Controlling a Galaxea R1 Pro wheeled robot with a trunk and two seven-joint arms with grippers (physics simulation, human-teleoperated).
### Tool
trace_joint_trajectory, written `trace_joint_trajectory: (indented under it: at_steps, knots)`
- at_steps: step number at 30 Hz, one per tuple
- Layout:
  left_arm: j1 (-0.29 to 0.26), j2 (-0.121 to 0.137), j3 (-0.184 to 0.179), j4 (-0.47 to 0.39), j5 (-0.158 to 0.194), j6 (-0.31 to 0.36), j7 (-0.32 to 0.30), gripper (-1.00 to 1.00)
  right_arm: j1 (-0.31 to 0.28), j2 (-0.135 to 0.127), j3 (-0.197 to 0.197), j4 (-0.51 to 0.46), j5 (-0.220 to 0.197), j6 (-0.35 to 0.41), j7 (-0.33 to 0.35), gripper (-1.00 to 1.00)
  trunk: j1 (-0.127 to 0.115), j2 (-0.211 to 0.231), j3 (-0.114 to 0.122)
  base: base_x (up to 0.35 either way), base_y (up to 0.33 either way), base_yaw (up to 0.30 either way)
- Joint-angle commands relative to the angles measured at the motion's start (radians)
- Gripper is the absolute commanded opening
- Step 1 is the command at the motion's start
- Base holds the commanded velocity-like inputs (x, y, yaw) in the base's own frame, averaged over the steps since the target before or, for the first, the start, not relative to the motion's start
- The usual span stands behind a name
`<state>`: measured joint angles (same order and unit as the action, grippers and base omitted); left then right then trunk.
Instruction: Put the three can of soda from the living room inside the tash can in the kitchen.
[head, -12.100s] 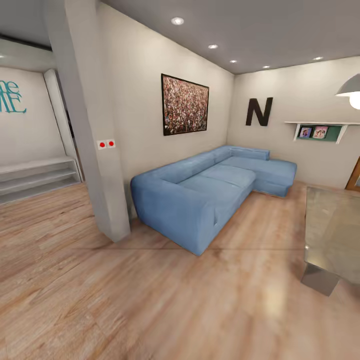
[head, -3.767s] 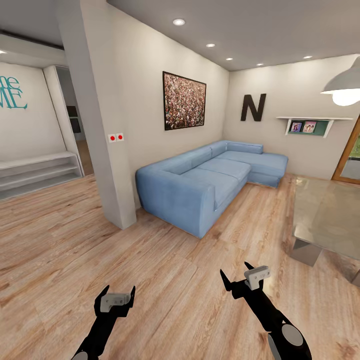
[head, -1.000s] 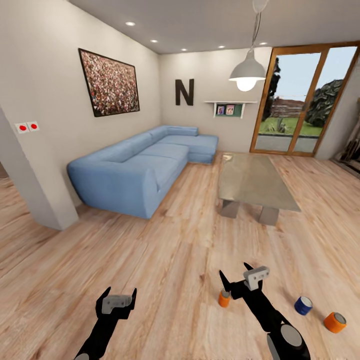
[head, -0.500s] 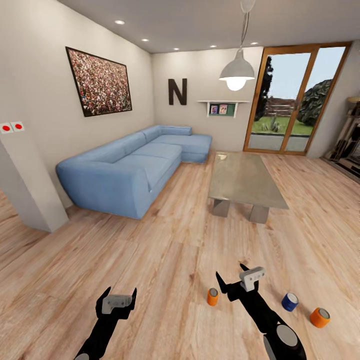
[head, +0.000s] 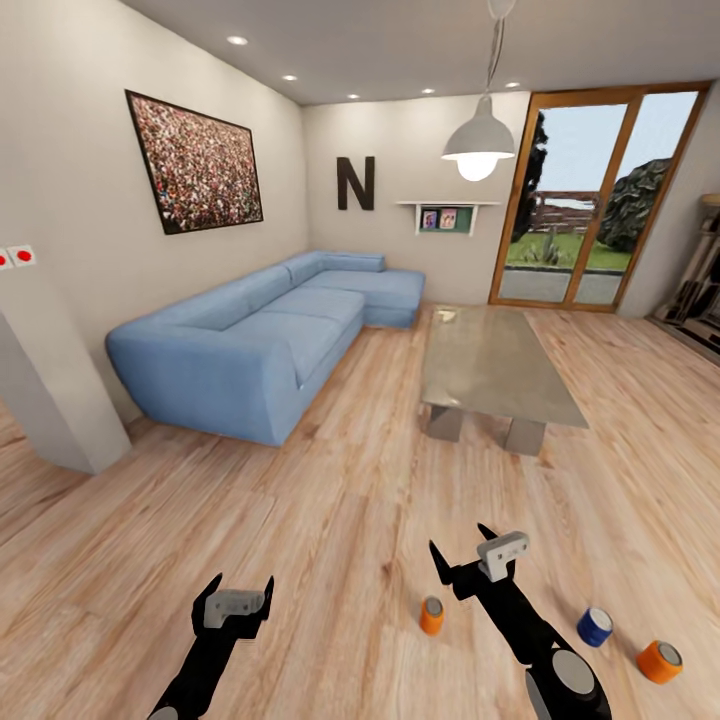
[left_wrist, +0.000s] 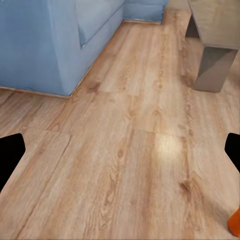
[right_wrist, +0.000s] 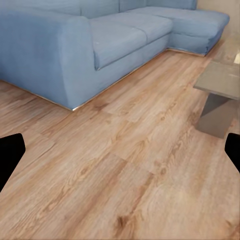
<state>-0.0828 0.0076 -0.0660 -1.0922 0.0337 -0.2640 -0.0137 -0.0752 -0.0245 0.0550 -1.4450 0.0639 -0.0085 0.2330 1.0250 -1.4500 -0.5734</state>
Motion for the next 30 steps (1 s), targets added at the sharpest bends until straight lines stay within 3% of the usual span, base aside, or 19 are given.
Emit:
trace_joint_trajectory:
  at_steps: [1, 9, 30]
  knots:
    - [0.000, 0.000, 0.000, 0.000, 0.000, 0.000, 0.000, 1.00, 0.000, 0.000, 0.000, 0.000, 0.000, 0.000, 0.000, 1.00, 0.000, 0.000, 0.000, 0.150, 0.008, 0.000]
    - [0.000, 0.000, 0.001, 0.000, 0.001, -0.001, 0.000, 1.00, 0.000, 0.000, 0.000, 0.000, -0.001, 0.000, 0.000, 1.00, 0.000, 0.000, 0.000, 0.057, 0.003, -0.094]
    - [0.000, 0.000, 0.000, 0.000, 0.000, -0.001, 0.000, 1.00, 0.000, 0.000, 0.000, 0.002, -0.001, -0.004, -0.003, 1.00, 0.000, 0.000, 0.000, 0.002, -0.064, -0.247]
